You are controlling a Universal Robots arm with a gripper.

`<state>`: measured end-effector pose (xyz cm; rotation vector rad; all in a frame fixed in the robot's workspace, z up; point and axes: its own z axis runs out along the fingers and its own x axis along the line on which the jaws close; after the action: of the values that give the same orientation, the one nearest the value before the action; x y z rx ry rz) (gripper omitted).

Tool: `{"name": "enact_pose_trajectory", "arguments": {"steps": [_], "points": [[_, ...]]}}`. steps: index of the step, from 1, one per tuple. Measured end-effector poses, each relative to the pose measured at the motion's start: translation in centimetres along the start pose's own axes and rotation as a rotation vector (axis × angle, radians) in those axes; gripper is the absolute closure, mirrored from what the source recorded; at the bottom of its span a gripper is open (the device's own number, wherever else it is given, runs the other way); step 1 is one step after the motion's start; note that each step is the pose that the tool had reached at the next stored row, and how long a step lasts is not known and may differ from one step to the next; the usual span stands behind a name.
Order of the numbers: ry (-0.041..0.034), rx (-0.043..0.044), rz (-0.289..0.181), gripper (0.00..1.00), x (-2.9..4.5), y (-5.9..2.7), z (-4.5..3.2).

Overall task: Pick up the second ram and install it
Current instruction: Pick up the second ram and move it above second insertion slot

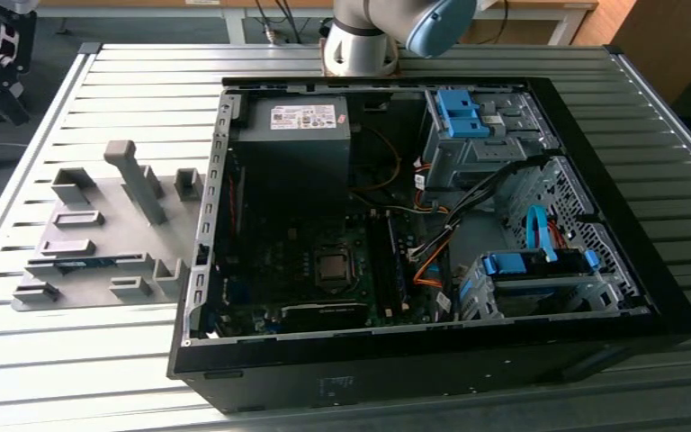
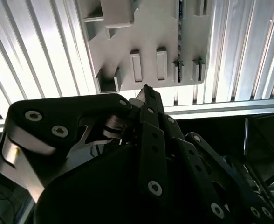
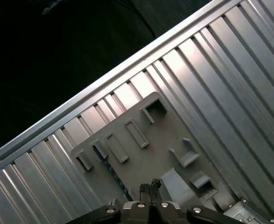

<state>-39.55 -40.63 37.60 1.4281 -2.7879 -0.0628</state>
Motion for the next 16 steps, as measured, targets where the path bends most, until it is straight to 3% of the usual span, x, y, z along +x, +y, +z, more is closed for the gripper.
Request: {"name": "enact_pose_trajectory", "arguments": {"steps": [16], "points": [[0.0120,-0.0024,-0.282,0.89,0.00,-0.02,0.43]]}}
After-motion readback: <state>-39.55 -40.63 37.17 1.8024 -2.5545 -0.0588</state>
